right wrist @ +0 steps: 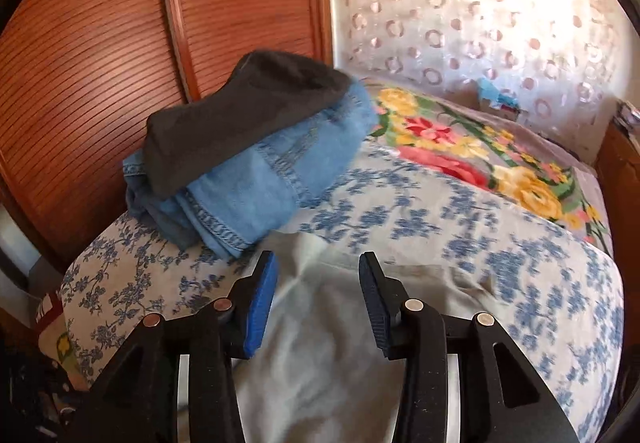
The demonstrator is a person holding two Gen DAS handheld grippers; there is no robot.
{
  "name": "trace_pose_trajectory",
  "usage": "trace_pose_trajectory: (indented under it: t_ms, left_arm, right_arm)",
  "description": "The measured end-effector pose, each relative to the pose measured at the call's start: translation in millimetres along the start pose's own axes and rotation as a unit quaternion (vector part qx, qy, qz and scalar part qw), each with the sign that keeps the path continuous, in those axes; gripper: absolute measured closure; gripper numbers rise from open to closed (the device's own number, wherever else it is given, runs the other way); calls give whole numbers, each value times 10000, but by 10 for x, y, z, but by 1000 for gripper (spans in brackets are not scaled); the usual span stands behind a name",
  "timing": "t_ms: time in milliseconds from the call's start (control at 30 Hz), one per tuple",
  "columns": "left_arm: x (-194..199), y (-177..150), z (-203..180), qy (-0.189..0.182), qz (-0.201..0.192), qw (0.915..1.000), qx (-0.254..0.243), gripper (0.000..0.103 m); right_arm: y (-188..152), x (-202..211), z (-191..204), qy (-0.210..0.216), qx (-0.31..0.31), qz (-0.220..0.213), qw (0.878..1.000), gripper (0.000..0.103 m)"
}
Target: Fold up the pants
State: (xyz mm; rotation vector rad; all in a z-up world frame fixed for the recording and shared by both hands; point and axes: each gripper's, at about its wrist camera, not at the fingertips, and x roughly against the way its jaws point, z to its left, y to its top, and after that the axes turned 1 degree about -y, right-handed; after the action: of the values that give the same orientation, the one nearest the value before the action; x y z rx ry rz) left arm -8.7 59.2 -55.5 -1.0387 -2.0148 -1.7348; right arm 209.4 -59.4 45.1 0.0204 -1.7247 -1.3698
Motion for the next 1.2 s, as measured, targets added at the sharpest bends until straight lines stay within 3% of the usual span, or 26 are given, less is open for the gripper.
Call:
trace_pose_trajectory:
  t_ms: [67, 133, 200, 333, 567, 733, 867, 1200]
  left_arm:
    - [27, 1, 11, 66, -30, 10000, -7, 86]
    - [51, 9, 20, 147, -52, 9999, -24, 74]
    - [66, 44, 55, 237, -80, 9997, -24, 71]
    - [34, 100, 97, 333, -88, 9994, -38, 55]
    - [-175, 239, 87, 385, 71, 9991, -173, 54]
    - [-331, 318, 55, 307, 221, 9989, -273, 53]
    - [-386, 366, 55, 286, 177, 9991, -276, 26]
    - [-488, 586, 140, 368, 96, 9989, -287, 25]
  right_arm:
    - [-100, 111, -67, -42, -105, -12, 9999, 59]
    - [-230, 235, -95, -116, -177, -19, 9998, 59]
    - [-374, 325, -156, -223, -265, -4, 9994, 59]
    - [-684, 481, -215, -399, -438, 42, 9982, 59]
    - [-1041, 678, -208, -621, -635, 78, 9960, 59]
    - [-1077, 688, -319, -641, -769, 95, 9949, 59]
    - [-1003, 644, -420, -674, -825, 101, 9943, 59]
    - [-776, 382, -612, -660, -954, 170, 9931, 59]
